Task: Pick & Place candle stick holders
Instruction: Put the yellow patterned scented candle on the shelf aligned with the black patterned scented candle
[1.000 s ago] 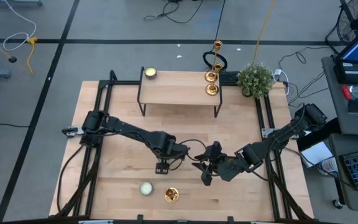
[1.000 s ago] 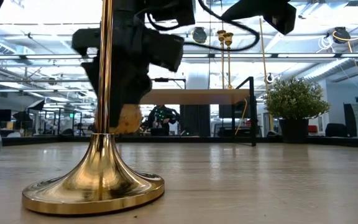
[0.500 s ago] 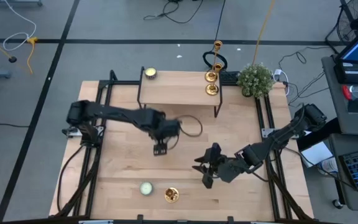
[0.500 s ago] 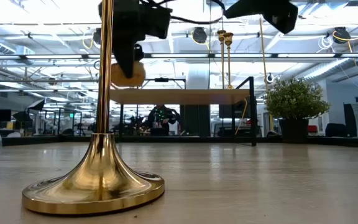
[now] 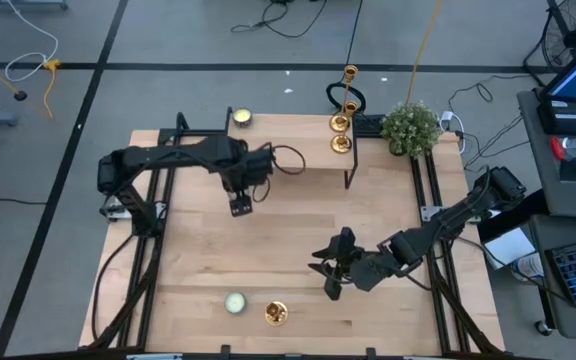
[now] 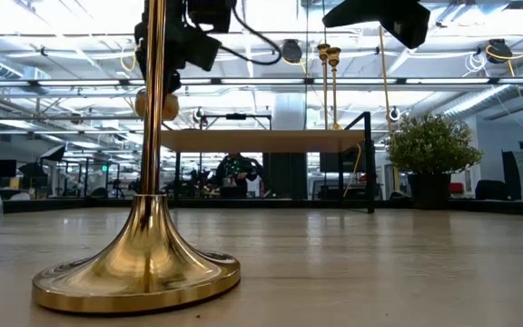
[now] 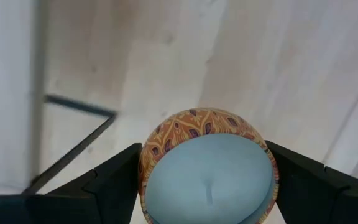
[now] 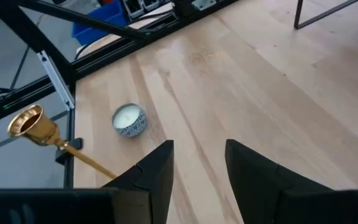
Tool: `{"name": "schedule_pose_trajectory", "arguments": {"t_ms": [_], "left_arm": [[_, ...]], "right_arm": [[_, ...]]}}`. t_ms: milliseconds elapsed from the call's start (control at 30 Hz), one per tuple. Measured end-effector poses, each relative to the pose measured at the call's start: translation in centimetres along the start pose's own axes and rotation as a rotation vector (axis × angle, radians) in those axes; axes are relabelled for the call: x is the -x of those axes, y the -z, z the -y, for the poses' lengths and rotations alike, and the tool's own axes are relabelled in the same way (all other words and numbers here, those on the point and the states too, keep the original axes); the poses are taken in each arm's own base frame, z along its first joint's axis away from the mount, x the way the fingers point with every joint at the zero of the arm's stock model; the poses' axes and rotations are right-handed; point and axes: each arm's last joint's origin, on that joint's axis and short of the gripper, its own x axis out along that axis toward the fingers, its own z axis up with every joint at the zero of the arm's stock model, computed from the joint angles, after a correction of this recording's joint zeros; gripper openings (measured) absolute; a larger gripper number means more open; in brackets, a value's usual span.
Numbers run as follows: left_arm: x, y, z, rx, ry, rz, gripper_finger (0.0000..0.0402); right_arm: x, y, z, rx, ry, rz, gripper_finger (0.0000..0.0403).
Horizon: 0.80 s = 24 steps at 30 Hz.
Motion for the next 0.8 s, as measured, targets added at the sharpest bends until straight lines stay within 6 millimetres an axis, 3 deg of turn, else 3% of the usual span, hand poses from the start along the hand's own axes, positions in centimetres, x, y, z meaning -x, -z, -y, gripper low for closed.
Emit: {"name": "schedule_pose_trajectory", "arguments": {"t_ms": [300, 633, 800], "left_arm": [[0.6, 0.8, -3.8, 0.008, -0.034, -0.071, 0.0308], [5.3, 0.1, -7.2, 0.132, -0.048, 0.127, 0.0300], [5.8, -1.0, -8.6, 0.259, -0.007, 0.153, 0.0305]], "right_arm": [[0.0, 0.0, 0.0, -0.004, 0.000, 0.000, 0.0144], [-0.2, -0.3, 0.3, -0.026, 0.015, 0.009, 0.0144], [-0.4, -0.6, 0.4, -0.030, 0.015, 0.020, 0.0144]]}}
